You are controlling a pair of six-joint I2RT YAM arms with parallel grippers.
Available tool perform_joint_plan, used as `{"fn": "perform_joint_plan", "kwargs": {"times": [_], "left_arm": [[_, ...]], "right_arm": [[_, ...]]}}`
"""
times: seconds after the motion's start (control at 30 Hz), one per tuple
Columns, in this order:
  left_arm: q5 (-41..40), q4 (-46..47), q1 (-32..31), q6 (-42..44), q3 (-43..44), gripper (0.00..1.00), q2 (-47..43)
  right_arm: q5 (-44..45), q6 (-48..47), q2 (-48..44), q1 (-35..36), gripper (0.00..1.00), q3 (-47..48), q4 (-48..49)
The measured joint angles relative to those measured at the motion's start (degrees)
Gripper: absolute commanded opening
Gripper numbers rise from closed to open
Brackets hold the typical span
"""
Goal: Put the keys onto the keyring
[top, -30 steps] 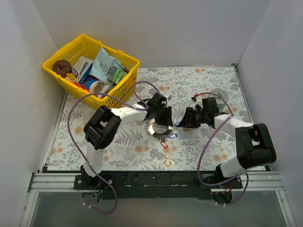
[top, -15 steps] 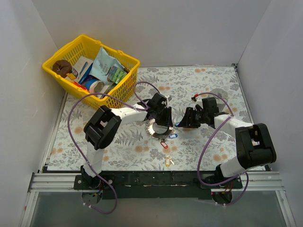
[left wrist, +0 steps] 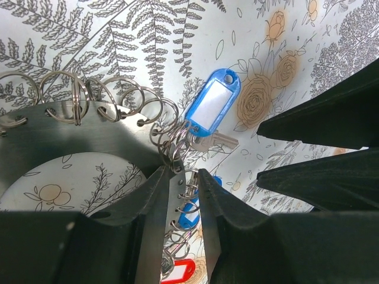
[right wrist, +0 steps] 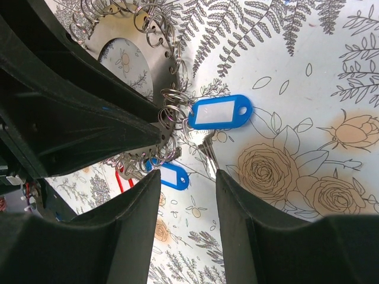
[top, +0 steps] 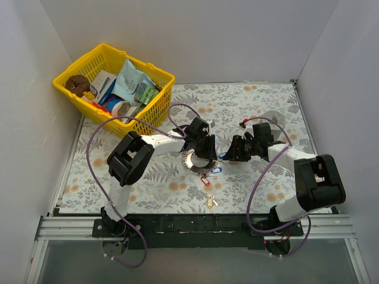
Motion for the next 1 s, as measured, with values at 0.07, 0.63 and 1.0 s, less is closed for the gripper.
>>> {"fn": "perform_joint_plan", "kwargs": {"times": [0.07, 0.63, 1.0], "left_arm": [[0.2, 0.3, 0.0, -0.1, 0.0, 0.26, 0.1], [-0.2, 1.3, 0.0, 0.1, 0.0, 0.0, 0.4], [-0.2, 1.3, 0.0, 2.9, -2.4, 0.0, -1.5]], "right_arm": [[0.0, 0.0, 0.0, 0.0, 0.5, 0.0, 0.0], [0.1, 0.0, -0.3, 0.0, 0.5, 0.0, -0.1], [0.4, -0.9, -3.8, 0.0, 0.5, 0.0, -0.5]]}}
